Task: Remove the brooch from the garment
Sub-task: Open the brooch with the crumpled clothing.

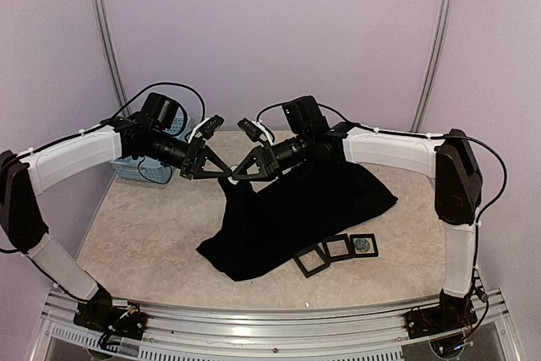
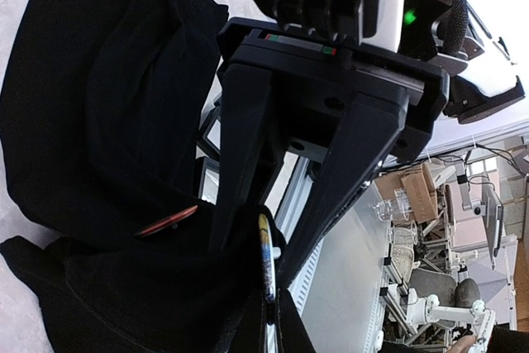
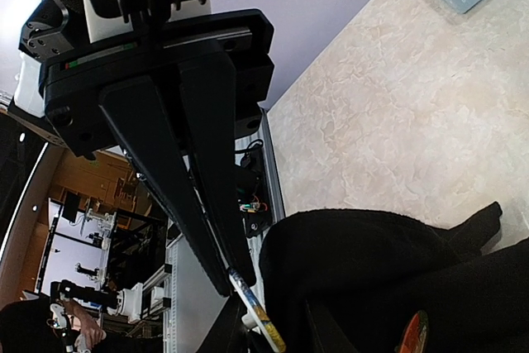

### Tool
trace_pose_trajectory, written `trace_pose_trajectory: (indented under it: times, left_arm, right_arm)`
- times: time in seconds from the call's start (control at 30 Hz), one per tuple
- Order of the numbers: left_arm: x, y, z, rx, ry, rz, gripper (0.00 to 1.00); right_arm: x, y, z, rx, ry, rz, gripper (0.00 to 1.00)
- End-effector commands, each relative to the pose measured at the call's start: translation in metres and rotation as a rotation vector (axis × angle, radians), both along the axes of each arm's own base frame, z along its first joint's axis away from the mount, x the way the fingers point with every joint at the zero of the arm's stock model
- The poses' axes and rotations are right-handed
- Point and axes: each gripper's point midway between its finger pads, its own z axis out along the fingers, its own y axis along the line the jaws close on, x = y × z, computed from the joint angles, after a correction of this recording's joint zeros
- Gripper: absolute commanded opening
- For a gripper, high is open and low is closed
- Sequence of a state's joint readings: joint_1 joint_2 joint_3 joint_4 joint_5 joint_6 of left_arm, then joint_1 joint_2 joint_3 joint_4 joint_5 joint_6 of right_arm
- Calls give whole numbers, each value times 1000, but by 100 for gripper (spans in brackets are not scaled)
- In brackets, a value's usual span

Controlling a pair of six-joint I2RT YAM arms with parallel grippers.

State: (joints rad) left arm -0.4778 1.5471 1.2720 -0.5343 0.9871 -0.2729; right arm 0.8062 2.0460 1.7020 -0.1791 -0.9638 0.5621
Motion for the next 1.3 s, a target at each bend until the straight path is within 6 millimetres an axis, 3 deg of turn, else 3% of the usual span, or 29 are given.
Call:
trace_pose_trajectory:
  times: [0.0,0.1,0.27,0.47,0.57,0.8,0.97,1.13,1.27]
  left_arm:
    - [-20,-24,44,-183,-100,-177,0]
    - [-16,-12,33,-167,-80,-140,0]
    - [-10,5,15,-129,-57,-90,0]
    - [-3,9,-2,-82,-24,-59,0]
    - [2,9,-4,-69,-24,-41,0]
    - [14,11,-8,-33,25,38,0]
    - [19,12,-9,-15,70,88,0]
    - [13,10,2,-47,16,57,0]
    - [16,25,6,-11,-92,104,0]
  right_arm:
    - [-1,19,6,66,-87,-33,24]
    - [0,9,13,76,-91,-43,29]
    - [4,-16,44,152,-124,-75,49]
    - [4,-33,72,180,-176,-99,56]
    - [8,-36,62,137,-183,-134,57]
    - [26,-51,12,-80,-312,-293,56]
    - [23,-42,-7,-166,-385,-322,55]
    - [11,-26,9,-30,-315,-283,55]
    - [7,-32,33,60,-306,-277,57]
